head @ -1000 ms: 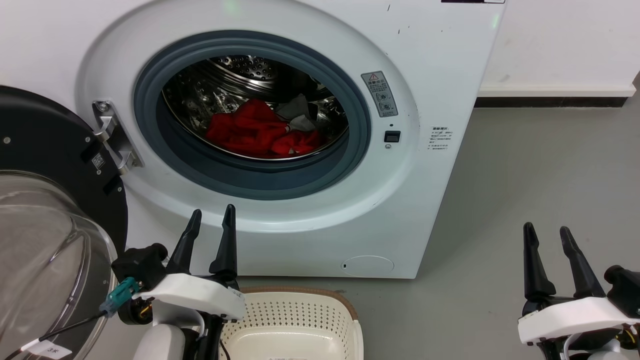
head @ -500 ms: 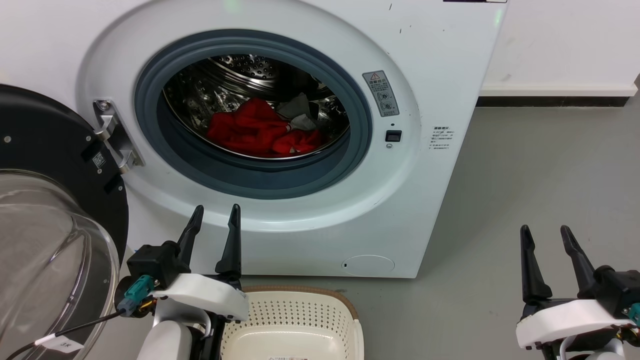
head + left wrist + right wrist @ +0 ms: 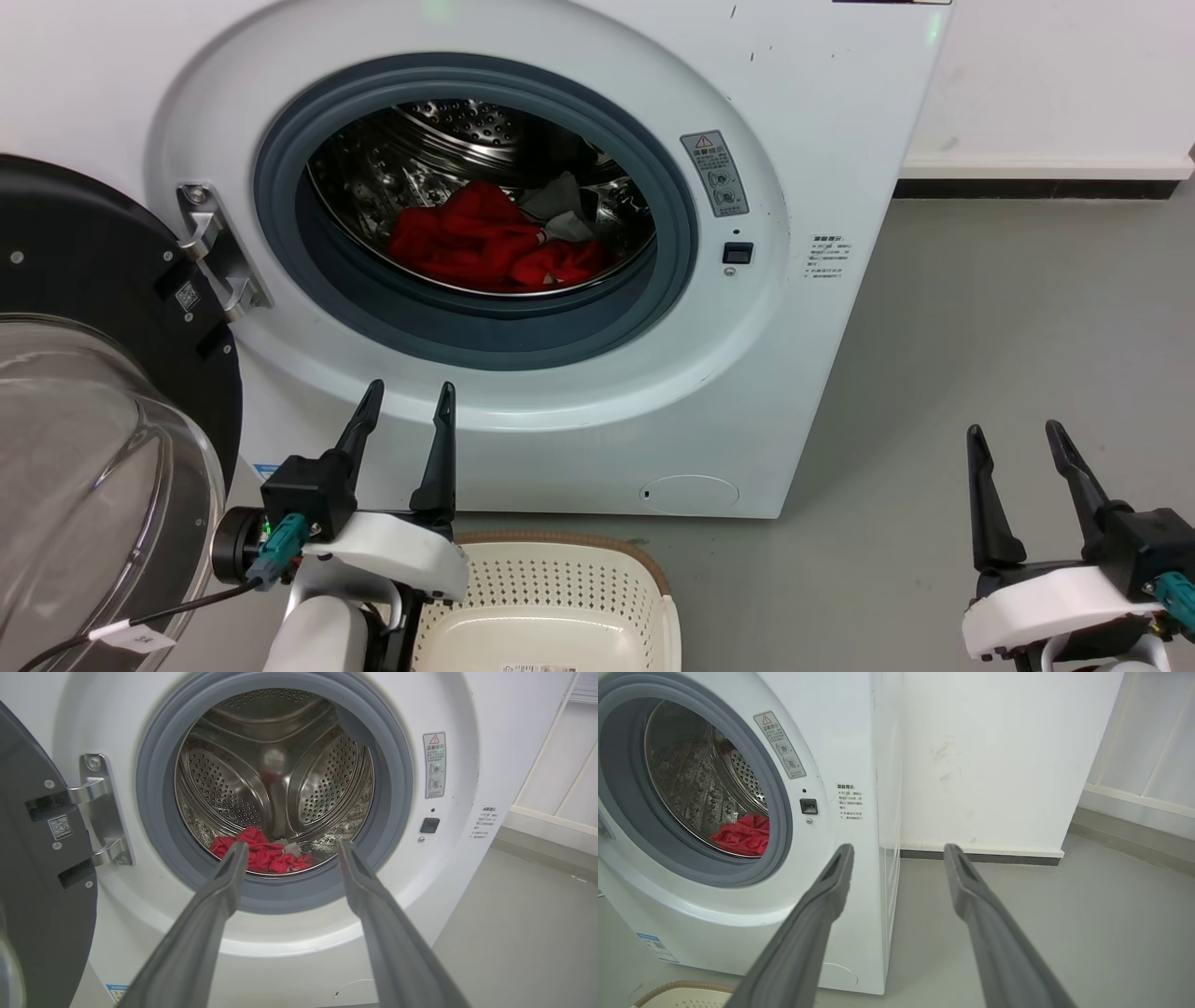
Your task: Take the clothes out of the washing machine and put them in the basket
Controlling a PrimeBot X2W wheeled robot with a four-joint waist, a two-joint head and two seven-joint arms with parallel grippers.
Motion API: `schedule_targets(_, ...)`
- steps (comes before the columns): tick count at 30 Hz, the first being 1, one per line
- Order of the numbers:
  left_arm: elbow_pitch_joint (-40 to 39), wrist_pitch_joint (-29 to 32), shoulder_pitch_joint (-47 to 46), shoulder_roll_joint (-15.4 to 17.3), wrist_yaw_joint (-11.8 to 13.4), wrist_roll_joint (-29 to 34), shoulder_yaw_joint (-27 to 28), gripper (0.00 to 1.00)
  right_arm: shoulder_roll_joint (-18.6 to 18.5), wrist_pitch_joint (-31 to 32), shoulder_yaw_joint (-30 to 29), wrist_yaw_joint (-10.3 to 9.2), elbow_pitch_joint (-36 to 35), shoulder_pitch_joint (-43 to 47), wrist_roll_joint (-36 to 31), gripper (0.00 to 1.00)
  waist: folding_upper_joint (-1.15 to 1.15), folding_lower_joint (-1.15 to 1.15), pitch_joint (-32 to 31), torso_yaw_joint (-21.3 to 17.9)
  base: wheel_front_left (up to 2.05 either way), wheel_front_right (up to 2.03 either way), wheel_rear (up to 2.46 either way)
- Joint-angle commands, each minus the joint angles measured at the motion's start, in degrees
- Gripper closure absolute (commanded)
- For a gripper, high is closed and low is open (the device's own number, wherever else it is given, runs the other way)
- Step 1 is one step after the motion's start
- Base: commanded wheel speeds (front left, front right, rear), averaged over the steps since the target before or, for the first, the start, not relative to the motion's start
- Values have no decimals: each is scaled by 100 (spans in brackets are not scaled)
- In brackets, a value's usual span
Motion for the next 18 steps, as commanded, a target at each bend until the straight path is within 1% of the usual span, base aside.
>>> schedule_targets(1, 9, -48, -95, 3, 26, 130, -11, 0, 6, -40, -11, -2, -50, 19, -116, 0, 0, 0, 1, 5, 0, 0, 0)
schedule_targets(10, 50, -142, -113, 3, 59, 442, -37, 0, 7, -114, -19, -2, -78, 57, -439, 0, 0, 0, 7, 19, 0, 0, 0)
schedule_targets(18, 51, -131, -119, 2, 74, 389, -33, 0, 7, -105, -31, -2, -47, 44, -371, 0, 0, 0, 13, 27, 0, 0, 0)
